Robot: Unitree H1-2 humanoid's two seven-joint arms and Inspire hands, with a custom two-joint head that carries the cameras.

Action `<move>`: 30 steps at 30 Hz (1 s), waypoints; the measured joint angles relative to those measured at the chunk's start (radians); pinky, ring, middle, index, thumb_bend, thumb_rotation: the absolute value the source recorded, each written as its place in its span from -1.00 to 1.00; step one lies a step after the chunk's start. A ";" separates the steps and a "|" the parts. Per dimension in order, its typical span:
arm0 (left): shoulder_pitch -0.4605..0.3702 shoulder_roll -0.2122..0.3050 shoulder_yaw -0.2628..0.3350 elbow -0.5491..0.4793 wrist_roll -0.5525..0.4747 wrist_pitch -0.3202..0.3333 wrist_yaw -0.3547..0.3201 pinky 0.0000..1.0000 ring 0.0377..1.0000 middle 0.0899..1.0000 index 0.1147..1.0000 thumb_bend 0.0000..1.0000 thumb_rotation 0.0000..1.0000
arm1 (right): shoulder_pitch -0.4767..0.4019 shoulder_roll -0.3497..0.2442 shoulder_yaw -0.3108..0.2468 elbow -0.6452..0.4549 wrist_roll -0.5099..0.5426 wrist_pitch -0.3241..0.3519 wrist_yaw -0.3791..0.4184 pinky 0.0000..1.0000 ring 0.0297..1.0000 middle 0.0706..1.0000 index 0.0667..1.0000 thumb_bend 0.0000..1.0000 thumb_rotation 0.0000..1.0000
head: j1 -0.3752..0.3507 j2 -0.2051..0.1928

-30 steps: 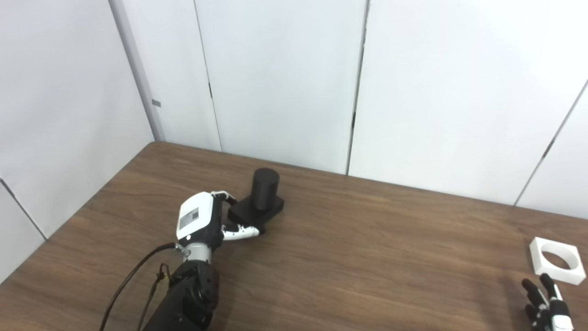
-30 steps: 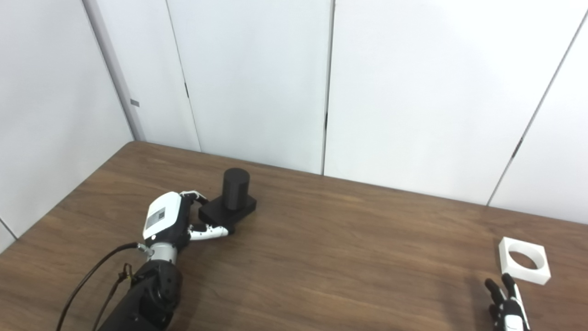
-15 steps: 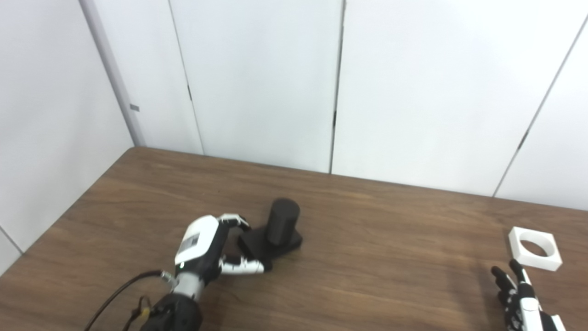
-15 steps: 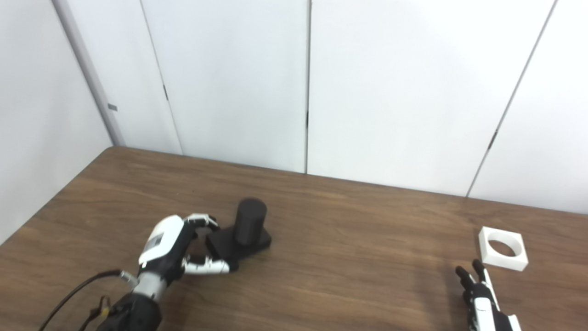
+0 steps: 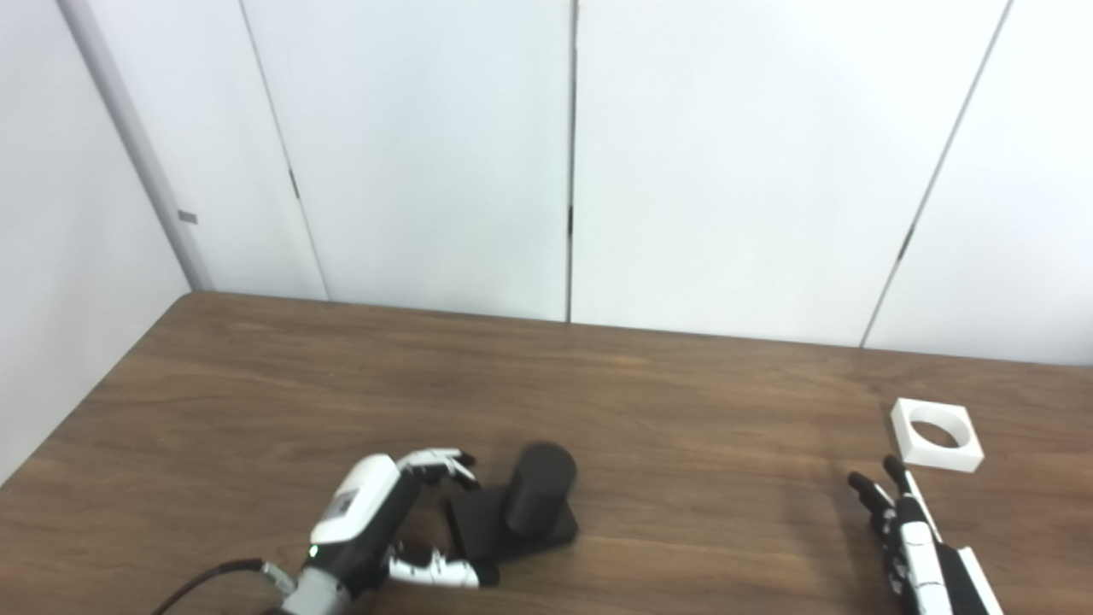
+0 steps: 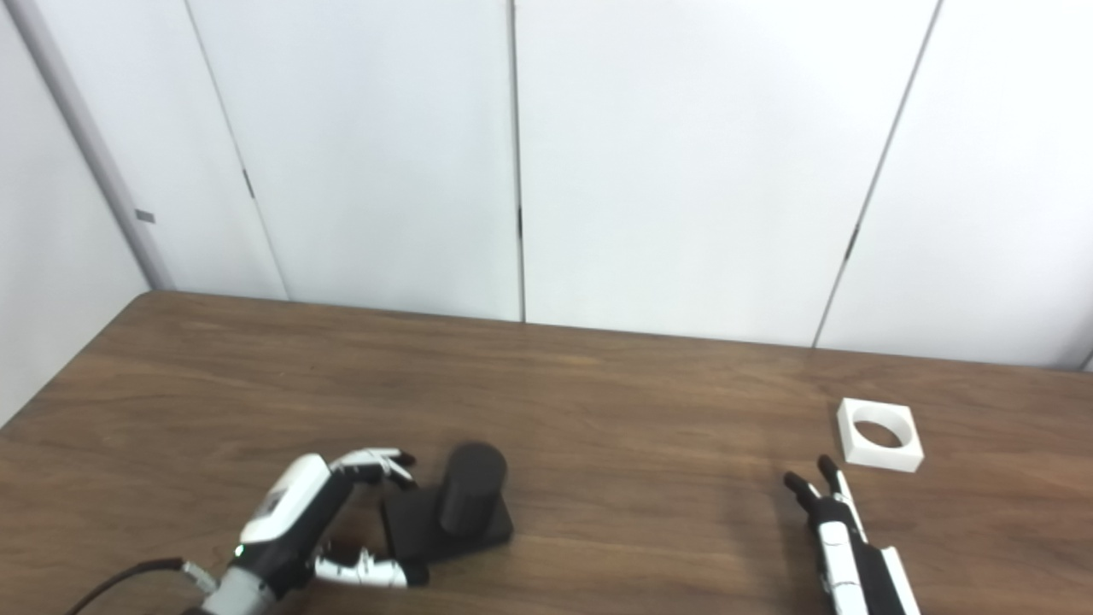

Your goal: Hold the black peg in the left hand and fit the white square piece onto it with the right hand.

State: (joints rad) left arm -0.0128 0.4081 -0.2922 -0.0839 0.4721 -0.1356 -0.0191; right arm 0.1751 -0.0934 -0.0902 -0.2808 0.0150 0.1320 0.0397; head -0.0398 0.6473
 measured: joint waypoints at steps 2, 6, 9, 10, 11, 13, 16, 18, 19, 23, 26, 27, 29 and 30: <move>0.003 -0.003 -0.028 0.000 -0.007 -0.032 -0.005 0.42 0.69 0.58 -0.15 0.01 -0.92 | -0.001 0.001 0.010 0.000 -0.012 0.000 -0.006 0.95 0.90 0.79 1.00 -0.02 1.00 | -0.012 0.006; 0.004 -0.005 -0.075 -0.011 -0.010 -0.064 -0.034 0.43 0.69 0.57 -0.15 0.02 -0.92 | -0.002 0.002 0.017 -0.001 -0.030 0.000 -0.014 1.00 0.91 0.77 1.00 -0.02 1.00 | -0.026 0.015; 0.012 -0.008 -0.109 -0.034 -0.007 -0.073 -0.056 0.46 0.70 0.56 -0.16 0.02 -0.92 | -0.003 0.003 0.026 -0.002 -0.030 0.001 -0.015 1.00 0.91 0.78 1.00 0.02 1.00 | -0.037 0.025; 0.015 -0.011 -0.119 -0.040 -0.006 -0.074 -0.060 0.47 0.70 0.56 -0.16 0.02 -0.91 | -0.003 0.003 0.028 -0.002 -0.030 0.002 -0.016 1.00 0.90 0.77 1.00 0.02 1.00 | -0.043 0.031; 0.019 -0.015 -0.129 -0.047 -0.004 -0.074 -0.066 0.47 0.69 0.56 -0.16 0.02 -0.91 | -0.003 0.004 0.029 -0.002 -0.028 0.002 -0.016 1.00 0.90 0.78 1.00 0.01 1.00 | -0.048 0.034; 0.029 -0.023 -0.149 -0.064 0.001 -0.074 -0.072 0.48 0.69 0.56 -0.15 0.01 -0.91 | -0.003 0.004 0.032 -0.004 -0.022 0.006 -0.016 1.00 0.90 0.78 1.00 0.03 1.00 | -0.052 0.038; 0.040 -0.035 -0.171 -0.079 0.023 -0.073 -0.080 0.53 0.68 0.56 -0.15 0.01 -0.91 | -0.004 0.005 0.036 -0.015 -0.022 0.024 -0.020 1.00 0.90 0.77 1.00 0.08 1.00 | -0.064 0.045; 0.044 -0.042 -0.176 -0.082 0.050 -0.072 -0.080 0.57 0.68 0.57 -0.15 0.01 -0.91 | -0.004 0.005 0.037 -0.020 -0.022 0.029 -0.021 1.00 0.90 0.77 1.00 0.08 1.00 | -0.068 0.048; 0.046 -0.046 -0.179 -0.082 0.062 -0.071 -0.080 0.59 0.68 0.56 -0.15 0.01 -0.91 | -0.004 0.005 0.039 -0.024 -0.023 0.030 -0.021 1.00 0.90 0.77 1.00 0.07 1.00 | -0.072 0.049; 0.048 -0.070 -0.188 -0.082 0.179 -0.071 -0.066 0.69 0.65 0.53 -0.15 0.02 -0.91 | -0.004 0.006 0.042 -0.030 -0.022 0.036 -0.021 1.00 0.90 0.76 1.00 0.06 1.00 | -0.095 0.058; 0.049 -0.092 -0.197 -0.071 0.272 -0.068 -0.047 0.72 0.62 0.50 -0.16 0.02 -0.91 | -0.004 0.006 0.042 -0.033 -0.021 0.046 -0.021 1.00 0.91 0.76 1.00 0.05 1.00 | -0.101 0.061; 0.049 -0.098 -0.199 -0.067 0.304 -0.068 -0.031 0.71 0.61 0.49 -0.15 0.02 -0.91 | -0.004 0.006 0.043 -0.036 -0.022 0.050 -0.021 1.00 0.92 0.76 1.00 0.05 1.00 | -0.110 0.064; 0.051 -0.106 -0.200 -0.064 0.350 -0.068 -0.011 0.69 0.59 0.48 -0.15 0.03 -0.91 | -0.004 0.006 0.043 -0.039 -0.023 0.053 -0.022 1.00 0.92 0.76 1.00 0.04 1.00 | -0.111 0.064; 0.051 -0.107 -0.202 -0.064 0.372 -0.067 0.000 0.68 0.59 0.48 -0.15 0.03 -0.91 | -0.004 0.006 0.043 -0.040 -0.023 0.054 -0.022 1.00 0.91 0.76 1.00 0.05 1.00 | -0.118 0.067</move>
State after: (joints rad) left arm 0.0382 0.3011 -0.4941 -0.1478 0.8439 -0.2029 -0.0189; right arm 0.1715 -0.0874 -0.0469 -0.3210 -0.0081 0.1858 0.0179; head -0.1579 0.7148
